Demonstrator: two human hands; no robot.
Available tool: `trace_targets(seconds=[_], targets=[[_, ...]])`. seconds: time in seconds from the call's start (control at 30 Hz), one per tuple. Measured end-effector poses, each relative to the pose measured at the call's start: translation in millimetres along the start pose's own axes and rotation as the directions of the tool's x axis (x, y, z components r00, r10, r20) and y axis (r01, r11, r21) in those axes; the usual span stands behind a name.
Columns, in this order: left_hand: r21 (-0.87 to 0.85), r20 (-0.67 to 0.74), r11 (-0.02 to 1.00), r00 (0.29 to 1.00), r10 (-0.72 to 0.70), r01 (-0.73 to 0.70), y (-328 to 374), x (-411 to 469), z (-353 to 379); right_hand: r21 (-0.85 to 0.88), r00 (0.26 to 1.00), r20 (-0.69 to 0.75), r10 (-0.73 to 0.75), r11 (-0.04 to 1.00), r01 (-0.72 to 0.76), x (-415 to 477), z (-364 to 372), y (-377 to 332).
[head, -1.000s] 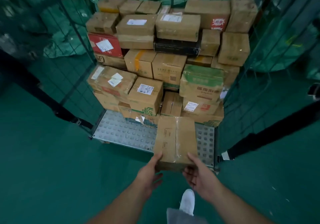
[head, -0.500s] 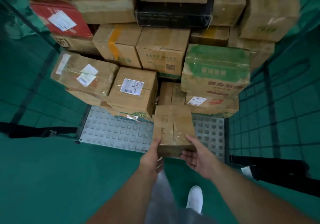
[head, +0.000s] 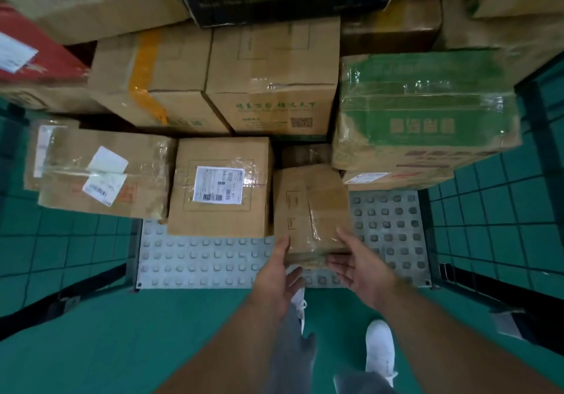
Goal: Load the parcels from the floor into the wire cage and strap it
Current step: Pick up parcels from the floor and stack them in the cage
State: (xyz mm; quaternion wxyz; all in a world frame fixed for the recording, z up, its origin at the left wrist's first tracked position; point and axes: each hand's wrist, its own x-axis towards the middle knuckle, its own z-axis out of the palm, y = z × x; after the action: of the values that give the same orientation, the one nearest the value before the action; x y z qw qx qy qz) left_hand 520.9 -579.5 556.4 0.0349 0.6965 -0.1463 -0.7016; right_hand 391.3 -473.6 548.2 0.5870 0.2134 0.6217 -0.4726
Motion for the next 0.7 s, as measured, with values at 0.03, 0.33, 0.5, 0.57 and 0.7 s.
trace_targets(seconds=[0.03,0.33,0.5,0.57,0.7], targets=[[-0.044,0.010,0.999,1.000,0.001,-0.001,6.8,3.4,4.6,0.003,1.000,-0.009,0.004,1.000,-0.004,6.9,2.7,-2.4],[-0.354,0.005,0.935,1.000,-0.024,0.024,47.1,38.7,36.9,-0.072,0.973,-0.203,-0.110,0.993,0.098,53.8,39.1,-19.4],[0.110,-0.044,0.993,0.999,-0.031,0.036,49.0,36.4,25.0,0.012,0.981,-0.193,-0.032,0.999,0.035,59.5,42.1,-16.7],[0.362,-0.042,0.932,0.999,-0.009,0.023,56.5,30.5,14.0,0.060,0.992,-0.129,-0.015,0.998,0.023,52.0,42.9,-18.4],[0.639,0.007,0.767,0.998,0.068,-0.056,74.1,15.1,-14.5,0.018,0.997,-0.078,0.024,1.000,-0.023,21.1,47.6,-17.5]])
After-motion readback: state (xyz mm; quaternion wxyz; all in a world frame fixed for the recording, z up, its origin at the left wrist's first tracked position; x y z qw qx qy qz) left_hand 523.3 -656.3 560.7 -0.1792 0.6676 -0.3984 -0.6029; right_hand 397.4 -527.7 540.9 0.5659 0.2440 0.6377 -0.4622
